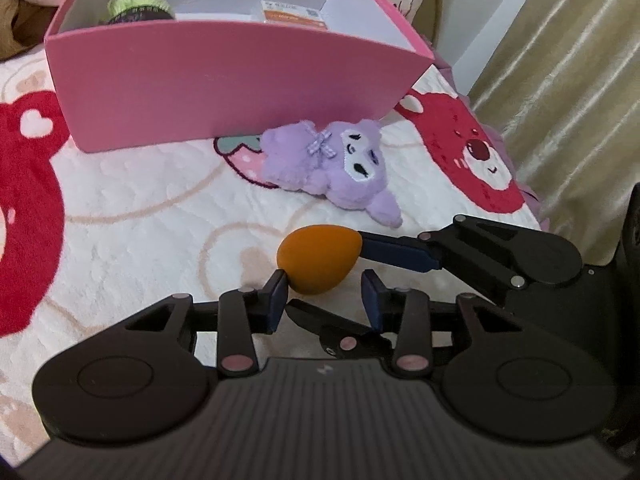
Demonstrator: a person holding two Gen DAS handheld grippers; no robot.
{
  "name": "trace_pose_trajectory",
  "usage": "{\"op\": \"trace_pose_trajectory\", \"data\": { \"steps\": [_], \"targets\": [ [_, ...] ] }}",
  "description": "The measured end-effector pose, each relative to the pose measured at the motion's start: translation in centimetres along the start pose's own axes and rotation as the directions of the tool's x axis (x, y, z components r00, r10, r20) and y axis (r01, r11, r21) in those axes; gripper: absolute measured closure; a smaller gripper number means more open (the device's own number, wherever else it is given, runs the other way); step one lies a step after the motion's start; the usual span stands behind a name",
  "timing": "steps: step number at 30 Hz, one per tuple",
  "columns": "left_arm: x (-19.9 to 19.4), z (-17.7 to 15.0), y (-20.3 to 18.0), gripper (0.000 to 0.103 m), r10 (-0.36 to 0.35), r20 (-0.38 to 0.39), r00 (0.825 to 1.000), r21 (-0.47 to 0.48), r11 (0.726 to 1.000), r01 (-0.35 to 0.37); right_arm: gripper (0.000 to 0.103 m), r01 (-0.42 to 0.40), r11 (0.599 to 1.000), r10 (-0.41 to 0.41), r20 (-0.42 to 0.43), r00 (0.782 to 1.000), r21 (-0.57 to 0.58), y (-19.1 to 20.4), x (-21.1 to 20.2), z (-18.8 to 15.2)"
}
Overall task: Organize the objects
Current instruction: 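Close the left tool on the orange sponge, then lift the sponge with the left tool and carry it into the box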
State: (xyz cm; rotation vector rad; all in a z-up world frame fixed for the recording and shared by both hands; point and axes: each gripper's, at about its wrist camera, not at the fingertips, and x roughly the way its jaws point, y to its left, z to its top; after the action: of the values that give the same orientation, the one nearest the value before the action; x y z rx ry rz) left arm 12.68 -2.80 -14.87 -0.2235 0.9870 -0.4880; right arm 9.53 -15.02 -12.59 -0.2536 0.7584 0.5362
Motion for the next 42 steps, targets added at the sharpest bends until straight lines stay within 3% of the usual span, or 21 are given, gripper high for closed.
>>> {"op": "trace_pose_trajectory", "data": {
  "steps": [14, 23, 34, 42],
  "targets": [
    [-4.4, 0.6, -2.8, 0.064, -0.013, 0.031, 0.999, 0.088, 0.996, 0.010, 0.040, 0.003, 1.000, -0.005, 0.104, 0.995, 0.015, 0.7, -4.9, 0.8],
    [-7.6, 1.0, -5.6, 0.064, 0.031, 0.040, 0.999, 0.161, 0.986, -0.037, 0.040, 0.029, 1.000, -0.029, 0.163, 0.986, 0.002, 1.8, -8.1, 1.6],
    [-11.6, 6.5, -7.5, 0.063, 0.050, 0.017, 0.999, 0.196, 0.979, -0.052, 0.040, 0.018, 1.000, -0.014, 0.223, 0.975, -0.017, 0.6, -11.4, 6.8],
    [-11.6, 12.3, -8.0, 0.062, 0.054, -0.004, 0.999, 0.170, 0.984, -0.052, 0.044, 0.013, 1.000, -0.006, 0.238, 0.971, -0.027, -2.4, -10.9, 11.0]
  ]
}}
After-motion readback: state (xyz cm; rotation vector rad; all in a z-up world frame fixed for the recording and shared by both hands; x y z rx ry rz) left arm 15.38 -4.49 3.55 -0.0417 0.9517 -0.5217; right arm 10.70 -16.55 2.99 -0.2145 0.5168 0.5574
